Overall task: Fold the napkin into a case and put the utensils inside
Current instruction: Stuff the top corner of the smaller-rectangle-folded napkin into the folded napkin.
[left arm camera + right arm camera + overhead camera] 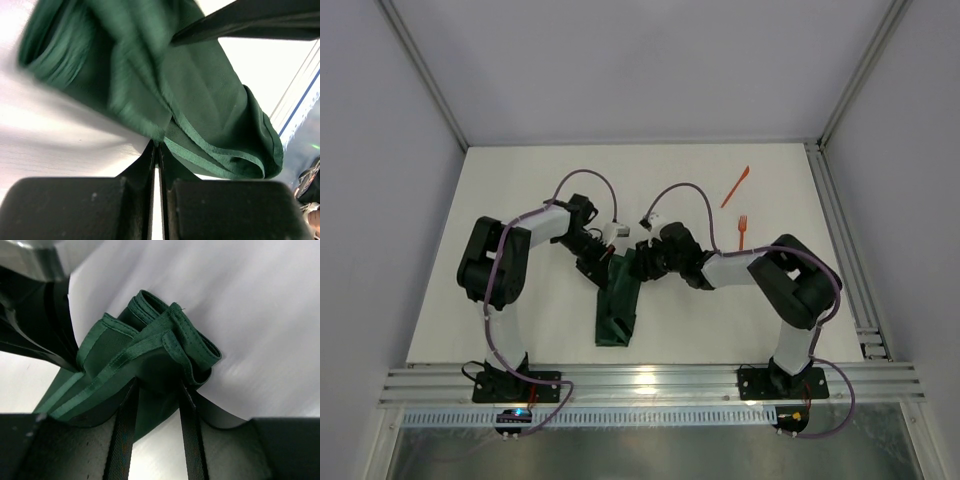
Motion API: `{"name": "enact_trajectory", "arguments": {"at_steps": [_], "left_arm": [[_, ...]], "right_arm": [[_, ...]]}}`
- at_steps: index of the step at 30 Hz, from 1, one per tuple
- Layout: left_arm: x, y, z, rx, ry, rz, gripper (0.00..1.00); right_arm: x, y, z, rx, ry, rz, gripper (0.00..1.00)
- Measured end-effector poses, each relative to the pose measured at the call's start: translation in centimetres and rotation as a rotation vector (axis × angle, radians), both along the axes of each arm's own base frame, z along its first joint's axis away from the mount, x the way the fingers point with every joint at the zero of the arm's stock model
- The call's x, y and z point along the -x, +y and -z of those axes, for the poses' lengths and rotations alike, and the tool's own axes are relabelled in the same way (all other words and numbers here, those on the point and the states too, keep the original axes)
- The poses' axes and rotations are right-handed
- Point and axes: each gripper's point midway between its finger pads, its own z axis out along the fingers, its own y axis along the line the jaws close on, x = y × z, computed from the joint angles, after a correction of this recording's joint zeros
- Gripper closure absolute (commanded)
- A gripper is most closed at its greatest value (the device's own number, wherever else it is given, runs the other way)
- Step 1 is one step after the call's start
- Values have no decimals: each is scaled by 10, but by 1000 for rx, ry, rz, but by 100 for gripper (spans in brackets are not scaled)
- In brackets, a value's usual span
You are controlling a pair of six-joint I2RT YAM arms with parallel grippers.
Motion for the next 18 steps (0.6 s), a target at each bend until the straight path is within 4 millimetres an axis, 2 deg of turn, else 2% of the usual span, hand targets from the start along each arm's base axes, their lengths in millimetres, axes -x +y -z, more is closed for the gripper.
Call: {"name": "enact_trajectory", "arguments": {"at_steps": [5,10,18], "left_arm": [[-3,1,0,-9,-6,-6,97],[-12,1,-2,-26,-37,-19,97],[-17,0,-2,-26,-51,-26,97]], "right_arm": [[-8,20,-1,-54,-47,-45,59],[-5,34,-4,-74,-91,-86,59],[-3,39,-9,-109,-116,-90,59]]}}
